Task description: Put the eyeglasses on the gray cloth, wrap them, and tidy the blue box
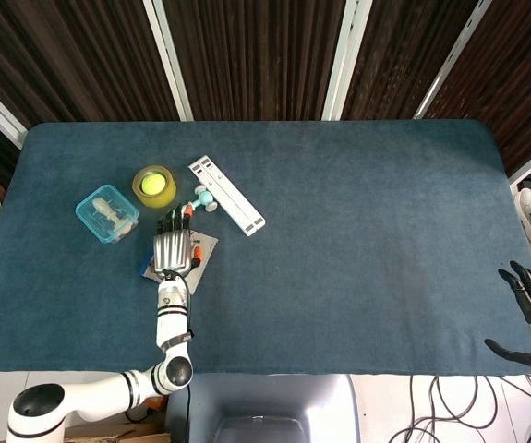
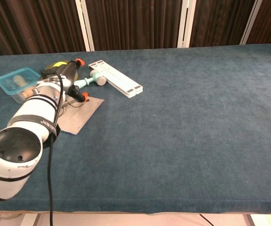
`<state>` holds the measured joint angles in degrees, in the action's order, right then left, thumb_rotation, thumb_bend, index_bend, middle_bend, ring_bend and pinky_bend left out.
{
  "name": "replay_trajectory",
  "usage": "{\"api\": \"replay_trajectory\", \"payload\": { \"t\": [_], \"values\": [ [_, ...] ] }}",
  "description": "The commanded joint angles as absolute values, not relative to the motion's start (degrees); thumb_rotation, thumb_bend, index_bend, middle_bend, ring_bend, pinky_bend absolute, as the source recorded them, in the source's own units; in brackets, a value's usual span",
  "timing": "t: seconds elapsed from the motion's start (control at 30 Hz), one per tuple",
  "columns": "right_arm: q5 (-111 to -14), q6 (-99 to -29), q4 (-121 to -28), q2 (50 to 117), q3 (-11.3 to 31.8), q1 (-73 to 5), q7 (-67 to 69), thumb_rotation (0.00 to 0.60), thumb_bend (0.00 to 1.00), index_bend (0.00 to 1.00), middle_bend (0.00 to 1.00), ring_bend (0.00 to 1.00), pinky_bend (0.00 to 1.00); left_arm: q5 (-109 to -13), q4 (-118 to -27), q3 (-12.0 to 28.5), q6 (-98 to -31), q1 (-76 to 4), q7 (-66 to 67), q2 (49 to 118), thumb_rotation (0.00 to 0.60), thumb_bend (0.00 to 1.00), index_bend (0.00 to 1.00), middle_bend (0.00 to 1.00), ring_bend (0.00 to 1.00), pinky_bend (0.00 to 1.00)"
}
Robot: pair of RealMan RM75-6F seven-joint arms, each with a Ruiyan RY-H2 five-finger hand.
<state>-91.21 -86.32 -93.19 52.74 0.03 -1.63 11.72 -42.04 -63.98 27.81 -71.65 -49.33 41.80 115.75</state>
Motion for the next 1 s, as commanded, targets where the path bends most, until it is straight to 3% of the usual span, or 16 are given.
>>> {"api": "replay_trajectory", "payload": {
  "t": [0.03, 0.27, 1.0],
  "values": [
    [-91.18, -86.22, -93.15, 52.73, 0.02, -1.67, 11.72, 0.600, 0.25, 0.03, 0.00, 0.00, 0.00, -41.98, -60.30, 27.27, -70.49, -50.38, 42.39, 116.99, 0.600, 0.35, 0.00, 0.00, 0.00, 0.09],
    [-90.87, -86.10, -93.17, 52.82, 0.13, -1.70, 11.44, 0.600, 0.25, 0.03, 0.00, 0.00, 0.00, -40.93, -50.90, 26.91, -65.48, -52.42, 42.31, 120.31, 0.600, 0.32, 0.00, 0.00, 0.00, 0.07],
    [-90.09, -85.34, -93.15, 53.17, 0.37, -1.98, 10.35, 0.600, 0.25, 0.03, 0.00, 0.00, 0.00, -41.17, -38.03, 29.98, -60.43, -55.87, 39.70, 124.15, 0.600, 0.31, 0.00, 0.00, 0.00, 0.06]
  ]
}}
